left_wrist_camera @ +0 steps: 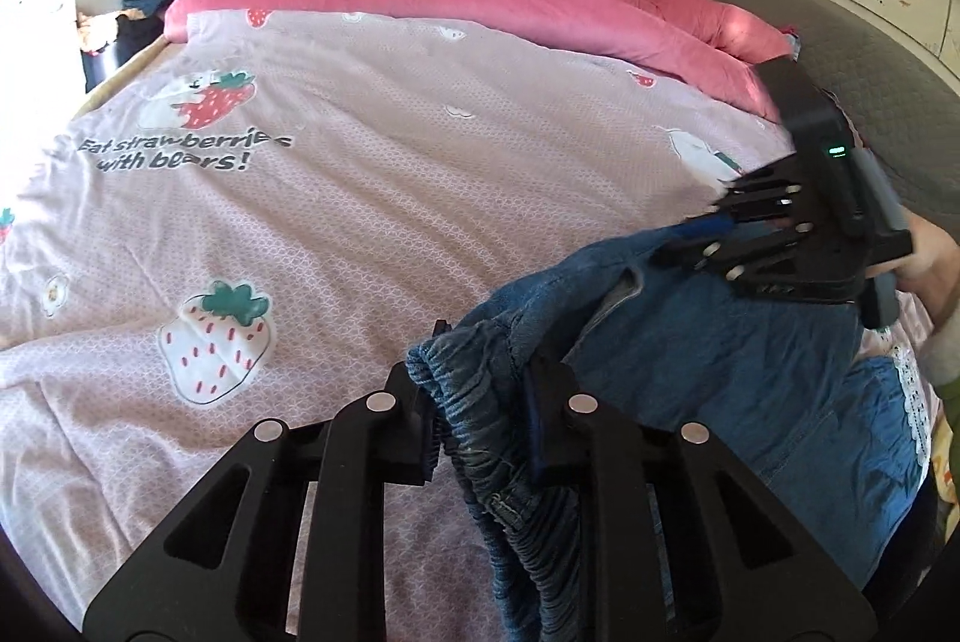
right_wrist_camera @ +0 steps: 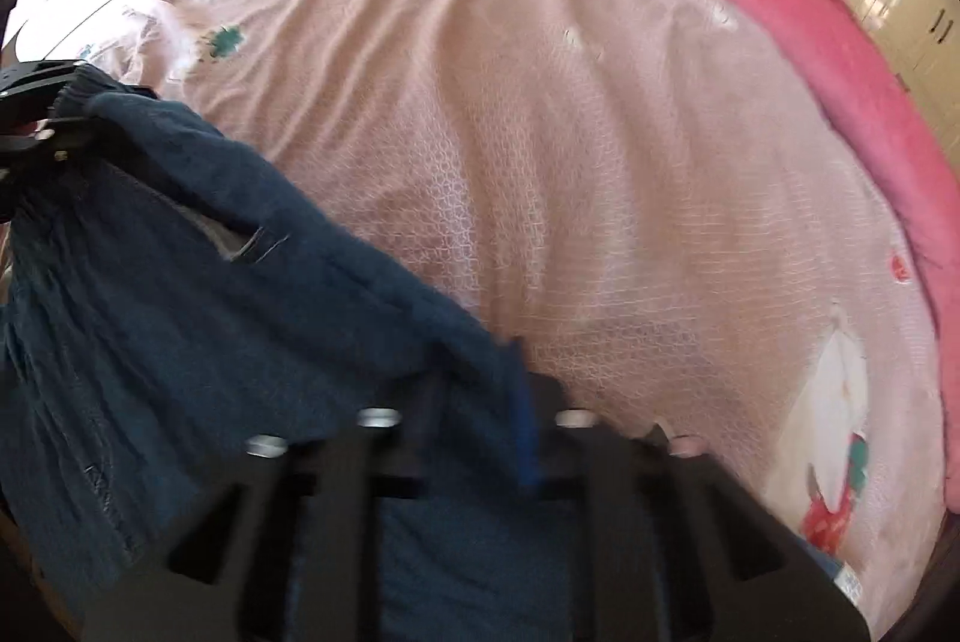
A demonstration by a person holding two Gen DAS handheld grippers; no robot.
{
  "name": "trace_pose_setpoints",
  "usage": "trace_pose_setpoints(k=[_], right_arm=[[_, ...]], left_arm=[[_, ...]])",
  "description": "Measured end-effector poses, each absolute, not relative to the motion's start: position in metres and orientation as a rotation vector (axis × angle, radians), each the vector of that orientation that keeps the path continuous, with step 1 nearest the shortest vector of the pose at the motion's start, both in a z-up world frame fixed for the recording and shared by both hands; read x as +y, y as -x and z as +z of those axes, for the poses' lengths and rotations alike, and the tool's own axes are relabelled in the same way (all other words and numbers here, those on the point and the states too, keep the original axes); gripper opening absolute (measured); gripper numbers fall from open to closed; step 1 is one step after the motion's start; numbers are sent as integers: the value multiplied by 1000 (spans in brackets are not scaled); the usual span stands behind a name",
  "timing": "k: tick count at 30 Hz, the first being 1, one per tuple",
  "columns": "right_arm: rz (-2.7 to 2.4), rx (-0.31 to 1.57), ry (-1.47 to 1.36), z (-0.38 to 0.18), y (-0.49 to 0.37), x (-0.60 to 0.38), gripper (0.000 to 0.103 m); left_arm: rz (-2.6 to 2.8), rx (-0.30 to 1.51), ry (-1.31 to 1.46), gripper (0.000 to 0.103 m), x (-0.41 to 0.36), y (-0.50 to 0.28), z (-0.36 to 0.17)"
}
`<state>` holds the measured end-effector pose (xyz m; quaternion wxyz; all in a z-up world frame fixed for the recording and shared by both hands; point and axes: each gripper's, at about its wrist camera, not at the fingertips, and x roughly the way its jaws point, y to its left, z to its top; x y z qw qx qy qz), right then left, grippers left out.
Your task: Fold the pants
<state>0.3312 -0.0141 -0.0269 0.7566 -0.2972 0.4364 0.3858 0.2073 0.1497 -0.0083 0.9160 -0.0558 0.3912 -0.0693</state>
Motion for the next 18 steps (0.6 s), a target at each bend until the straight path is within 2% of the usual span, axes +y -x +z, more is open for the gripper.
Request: trace_pose_setpoints(k=[8,18], right_arm=[[864,792,537,41,-241,-63,3],[923,792,382,46,-107,-114,3]], left_arm=[[-208,719,142,13,157,-181,9],[-350,623,17,13,133,-87,26]])
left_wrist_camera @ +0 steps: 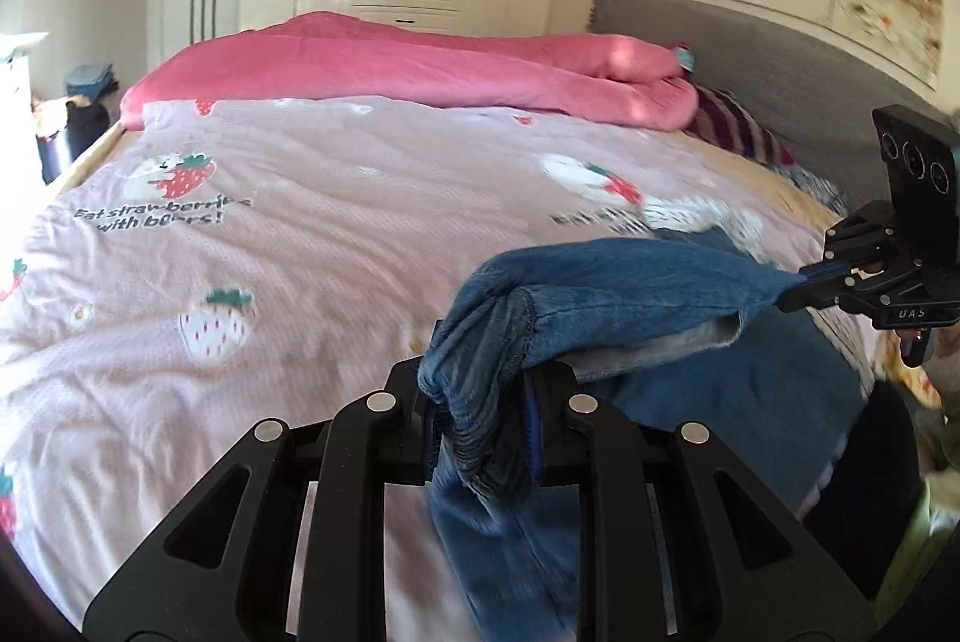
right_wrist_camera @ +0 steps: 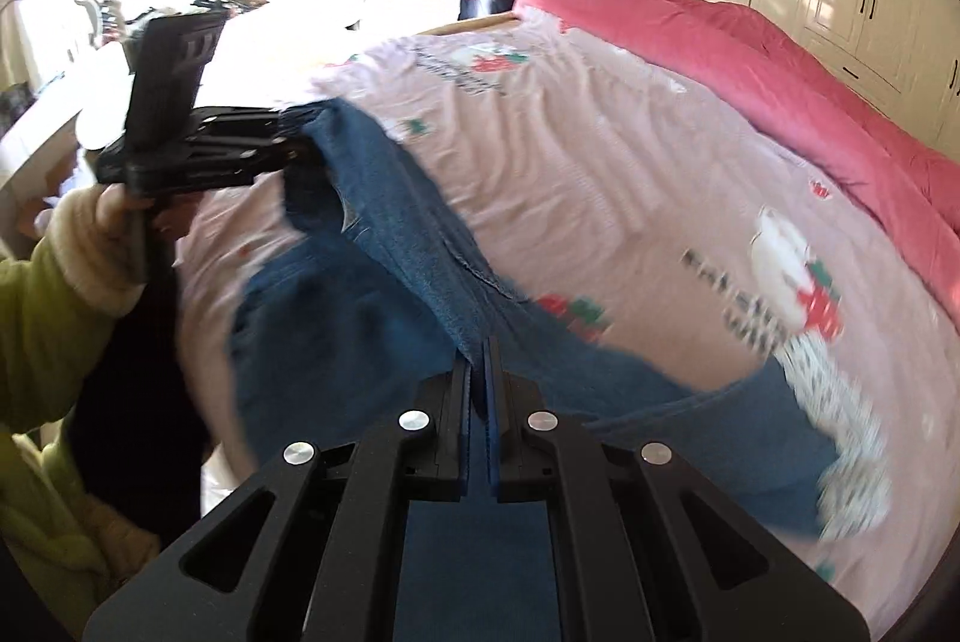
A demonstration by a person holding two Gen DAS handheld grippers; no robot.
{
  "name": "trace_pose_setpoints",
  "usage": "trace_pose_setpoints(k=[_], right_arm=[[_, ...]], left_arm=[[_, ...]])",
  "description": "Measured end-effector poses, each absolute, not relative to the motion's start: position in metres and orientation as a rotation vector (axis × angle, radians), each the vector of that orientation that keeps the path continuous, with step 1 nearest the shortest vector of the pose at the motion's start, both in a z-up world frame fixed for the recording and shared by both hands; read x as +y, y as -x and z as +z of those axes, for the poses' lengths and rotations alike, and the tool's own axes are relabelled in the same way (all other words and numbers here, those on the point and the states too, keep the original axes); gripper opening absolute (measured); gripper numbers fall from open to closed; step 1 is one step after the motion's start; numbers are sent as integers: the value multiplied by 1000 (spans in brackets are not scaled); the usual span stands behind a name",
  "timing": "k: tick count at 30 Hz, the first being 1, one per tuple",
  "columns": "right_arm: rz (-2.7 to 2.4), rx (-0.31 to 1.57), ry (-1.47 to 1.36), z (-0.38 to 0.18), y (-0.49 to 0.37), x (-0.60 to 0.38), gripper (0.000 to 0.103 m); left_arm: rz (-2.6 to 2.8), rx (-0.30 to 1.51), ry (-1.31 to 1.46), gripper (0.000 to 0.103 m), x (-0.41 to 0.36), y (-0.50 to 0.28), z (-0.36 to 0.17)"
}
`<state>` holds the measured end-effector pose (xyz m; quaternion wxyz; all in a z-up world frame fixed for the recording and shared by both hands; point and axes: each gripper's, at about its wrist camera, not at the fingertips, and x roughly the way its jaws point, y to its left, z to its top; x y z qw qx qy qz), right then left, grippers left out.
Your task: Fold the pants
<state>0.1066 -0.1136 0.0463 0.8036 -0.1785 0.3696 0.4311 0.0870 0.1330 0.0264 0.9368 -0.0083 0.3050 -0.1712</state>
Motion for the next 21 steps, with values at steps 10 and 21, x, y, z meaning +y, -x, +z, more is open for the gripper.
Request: trace_pose_setpoints(k=[10,21], right_arm=[[977,912,287,-16,-42,-122,3],[945,936,283,-41,-33,-108,6]], left_arm=[[-383,743,-106,15,112,-18,-10],[-306,786,-195,41,110,-6,-18]])
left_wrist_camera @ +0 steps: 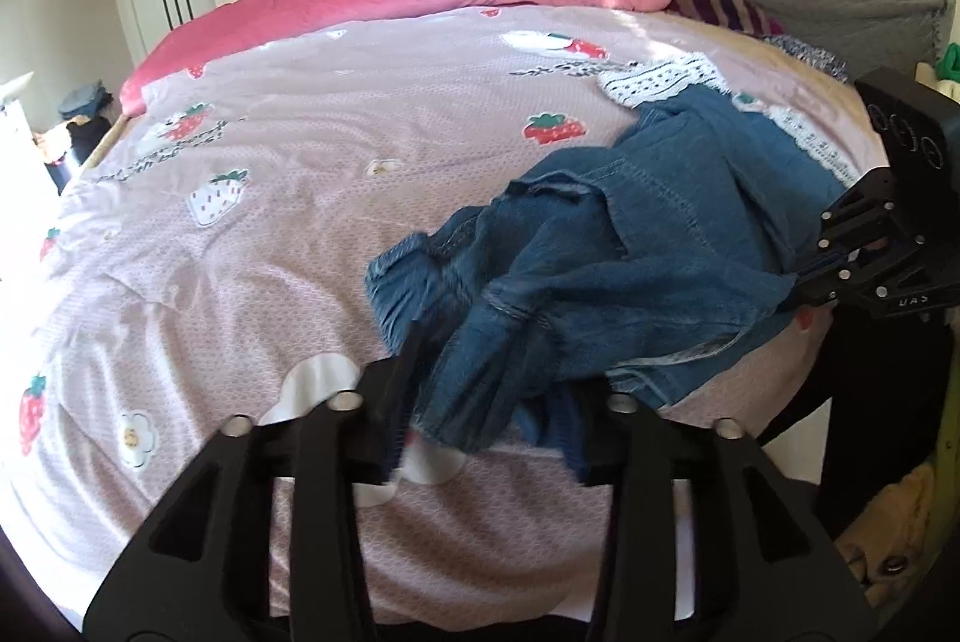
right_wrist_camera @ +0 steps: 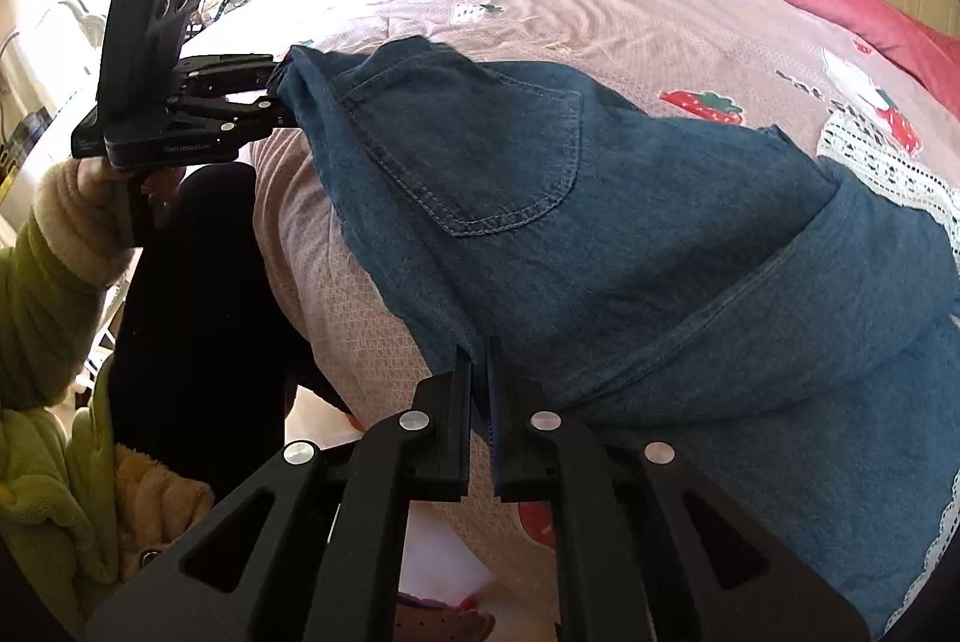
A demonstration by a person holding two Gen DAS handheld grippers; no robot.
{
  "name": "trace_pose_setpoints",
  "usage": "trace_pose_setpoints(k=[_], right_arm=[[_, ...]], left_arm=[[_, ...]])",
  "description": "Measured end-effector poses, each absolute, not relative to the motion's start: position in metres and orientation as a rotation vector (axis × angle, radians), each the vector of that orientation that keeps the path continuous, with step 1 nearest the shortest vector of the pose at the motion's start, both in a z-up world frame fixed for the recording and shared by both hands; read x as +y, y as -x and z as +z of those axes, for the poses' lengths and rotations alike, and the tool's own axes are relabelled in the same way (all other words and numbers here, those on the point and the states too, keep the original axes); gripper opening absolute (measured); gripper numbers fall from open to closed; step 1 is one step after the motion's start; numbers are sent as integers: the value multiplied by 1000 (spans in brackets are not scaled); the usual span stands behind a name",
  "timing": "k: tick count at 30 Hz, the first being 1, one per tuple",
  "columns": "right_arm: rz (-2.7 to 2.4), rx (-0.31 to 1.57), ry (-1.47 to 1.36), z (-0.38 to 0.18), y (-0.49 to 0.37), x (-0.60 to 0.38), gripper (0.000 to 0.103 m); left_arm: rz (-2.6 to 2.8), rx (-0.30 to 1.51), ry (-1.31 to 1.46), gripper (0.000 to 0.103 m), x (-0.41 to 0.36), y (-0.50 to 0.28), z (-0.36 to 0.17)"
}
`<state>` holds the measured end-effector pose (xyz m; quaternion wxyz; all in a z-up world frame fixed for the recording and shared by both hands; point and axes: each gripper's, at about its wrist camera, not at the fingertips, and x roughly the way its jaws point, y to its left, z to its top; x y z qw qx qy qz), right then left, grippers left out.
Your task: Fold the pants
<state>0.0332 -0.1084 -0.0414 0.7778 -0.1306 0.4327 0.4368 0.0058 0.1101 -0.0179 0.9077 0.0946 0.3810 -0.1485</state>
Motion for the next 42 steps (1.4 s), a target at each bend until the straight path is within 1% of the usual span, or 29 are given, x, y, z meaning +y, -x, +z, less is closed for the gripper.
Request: trace_pose_setpoints(k=[5,7,9,10,11,12,14,16,19,24,27,29,31,33,36,39,42], right_arm=[[944,930,223,-46,-35,-112,6],[944,926,209,-45,-33,-114,8],[958,921,198,-43,-30,-116,12],[962,918,195,-43,-29,-116,13],[966,918,193,-42,-28,-117,13],[968,920,191,-43,-28,-116,15],[977,933,175,-44,-29,-116,18],[994,956,156,-45,-30,-112,23],[1006,954,162,-43,-27,-109,30],[1035,910,106,-19,-21,-120,31],[1015,848,87,-4,-22,-127,33],[973,842,80,-1,-30,-127,33],[957,858,77,-7,-38,-123,33],[915,903,93,-21,-46,-120,33],[839,999,91,-45,-57,-124,33],[838,1008,59,-53,-58,-132,33],[852,1008,52,-54,-59,-134,33]], left_arm=[[-296,739,-238,42,109,-23,7],[-292,765,-235,42,110,-31,5],[-271,799,-215,48,116,-33,-1],[-271,805,-191,49,120,-30,-4],[-270,812,-174,53,123,-27,-6],[-261,824,-157,59,127,-23,-9],[-224,844,-172,64,133,-12,-14],[-157,870,-197,64,142,-7,-19],[-114,874,-150,64,162,1,-14],[-69,805,-116,64,170,13,17],[-116,730,-98,64,151,16,40],[-174,694,-92,64,131,15,49],[-255,704,-58,58,106,8,49],[-311,741,-64,40,83,2,36],[-329,825,-111,30,67,-6,8],[-312,903,-80,29,72,-18,-24],[-317,922,-35,27,77,-28,-46]])
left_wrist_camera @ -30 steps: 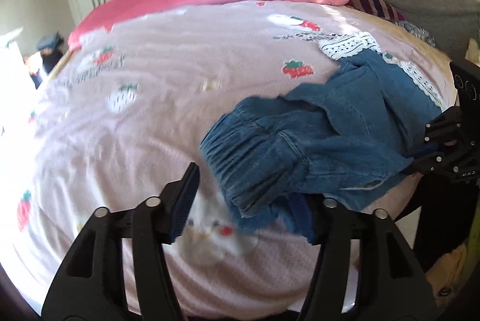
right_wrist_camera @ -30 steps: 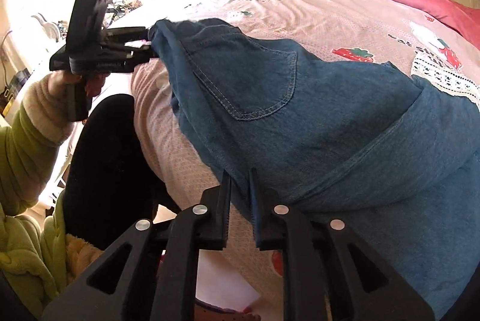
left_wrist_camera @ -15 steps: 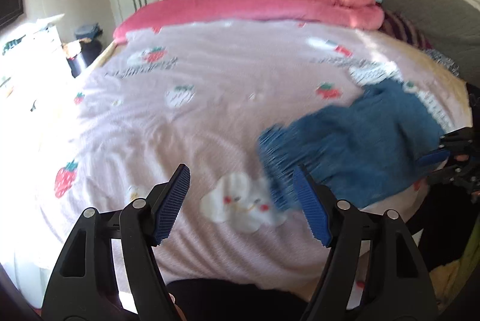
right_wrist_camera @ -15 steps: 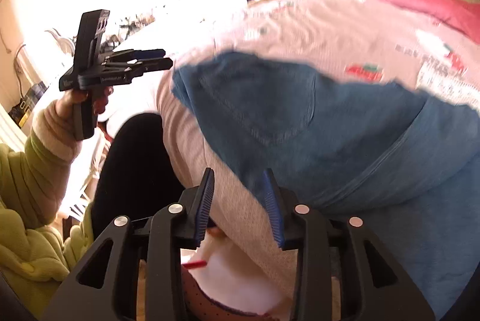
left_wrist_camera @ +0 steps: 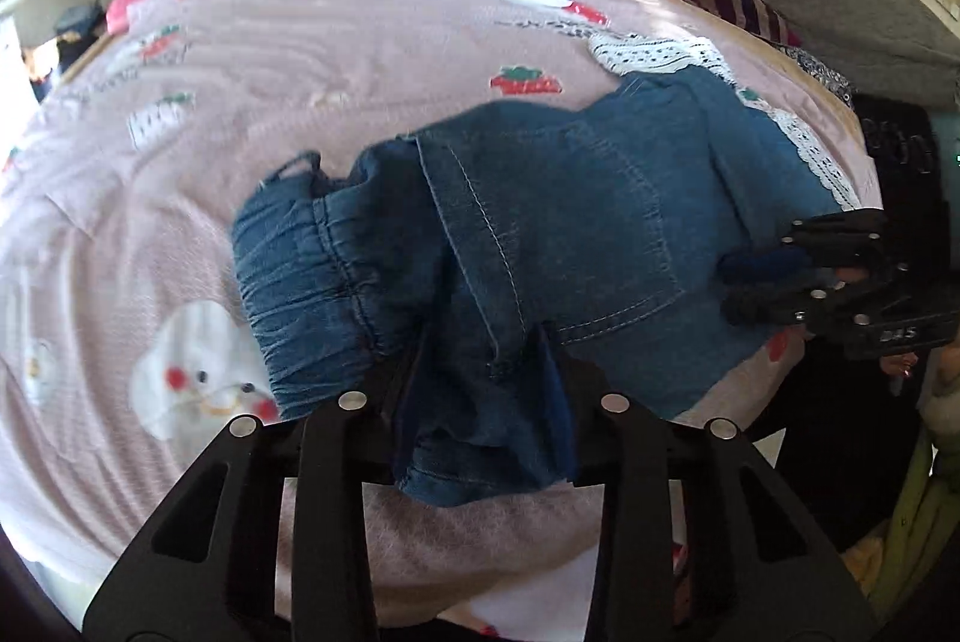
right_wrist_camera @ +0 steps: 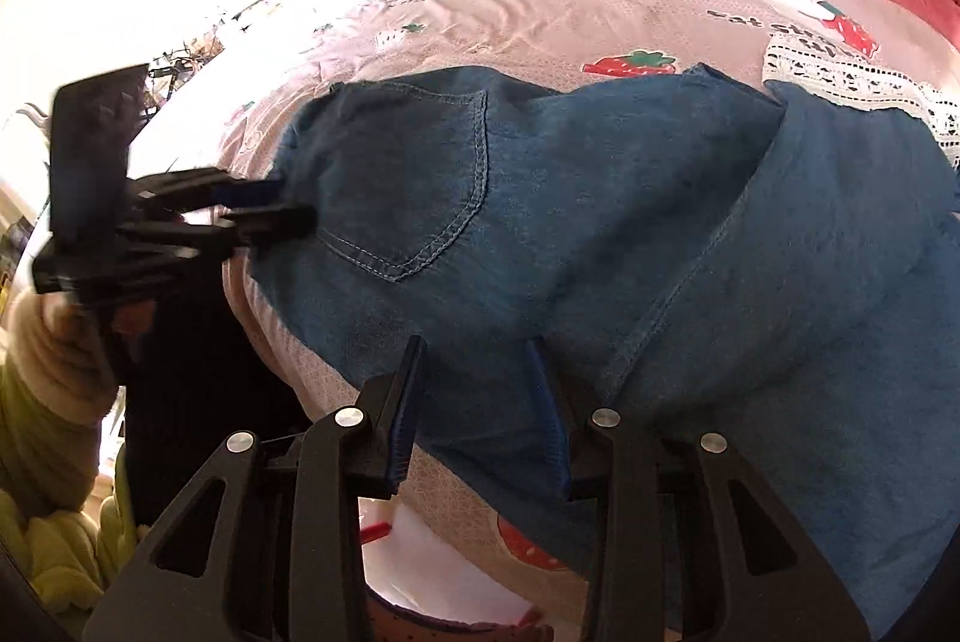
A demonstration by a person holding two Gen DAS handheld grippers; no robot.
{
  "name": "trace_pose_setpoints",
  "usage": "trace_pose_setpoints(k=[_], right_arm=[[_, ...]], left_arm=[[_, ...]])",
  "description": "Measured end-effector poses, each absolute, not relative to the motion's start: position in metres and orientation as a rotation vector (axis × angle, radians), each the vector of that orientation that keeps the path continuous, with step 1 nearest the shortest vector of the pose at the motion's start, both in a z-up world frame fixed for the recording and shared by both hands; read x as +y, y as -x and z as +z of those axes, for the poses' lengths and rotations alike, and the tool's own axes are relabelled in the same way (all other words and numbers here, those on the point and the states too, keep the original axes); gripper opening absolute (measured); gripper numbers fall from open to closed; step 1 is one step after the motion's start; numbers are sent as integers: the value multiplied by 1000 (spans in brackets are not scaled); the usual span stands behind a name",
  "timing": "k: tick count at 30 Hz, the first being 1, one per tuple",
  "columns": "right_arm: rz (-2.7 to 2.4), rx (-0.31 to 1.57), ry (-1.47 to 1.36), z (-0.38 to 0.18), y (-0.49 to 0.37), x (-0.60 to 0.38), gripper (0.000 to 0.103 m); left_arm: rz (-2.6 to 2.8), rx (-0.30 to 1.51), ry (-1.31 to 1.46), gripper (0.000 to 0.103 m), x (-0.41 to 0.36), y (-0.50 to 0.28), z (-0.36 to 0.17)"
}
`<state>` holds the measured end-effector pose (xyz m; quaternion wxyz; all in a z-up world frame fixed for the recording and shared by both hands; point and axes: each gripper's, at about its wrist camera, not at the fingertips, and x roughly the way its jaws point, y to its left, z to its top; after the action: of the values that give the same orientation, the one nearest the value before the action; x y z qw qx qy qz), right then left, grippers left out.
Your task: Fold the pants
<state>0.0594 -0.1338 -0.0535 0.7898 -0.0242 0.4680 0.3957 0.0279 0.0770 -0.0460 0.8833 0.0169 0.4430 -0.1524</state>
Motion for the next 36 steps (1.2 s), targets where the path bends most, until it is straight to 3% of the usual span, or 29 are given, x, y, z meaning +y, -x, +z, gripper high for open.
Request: trace_pose_setpoints(k=[3,5,7,9,14,21,26,28,34,35,36], right_arm=[[881,1011,13,-44,-62,-142,34],[894,968,-26,-26,-65,-158,39],[876,902,-51,0,-75,-178,50],[822,862,-46,19,-93,-193,51],[681,870,45,35,-154,-209,60],[606,982,181,22,-238,-199,68],[576,1056,312,-5,-275,-174,70],[577,1081,359,-16,-285,-163,70],[551,1140,492,-40,-305,-134,69],[546,1150,517,-44,-306,-131,65],[540,1166,537,-49,-307,-129,36]], left_arm=[[-307,909,-72,28,71,-28,-46],[-328,883,-32,30,73,-23,-28],[-349,830,6,40,76,-16,-5],[-360,760,-3,52,72,-11,21],[-494,707,11,68,31,-22,48],[-695,808,-29,69,-58,-56,16],[-727,903,63,69,-72,-71,-19],[-725,926,82,66,-74,-75,-30],[-730,961,95,32,-72,-79,-48],[-728,964,95,26,-72,-81,-49],[-720,967,99,20,-71,-83,-51]])
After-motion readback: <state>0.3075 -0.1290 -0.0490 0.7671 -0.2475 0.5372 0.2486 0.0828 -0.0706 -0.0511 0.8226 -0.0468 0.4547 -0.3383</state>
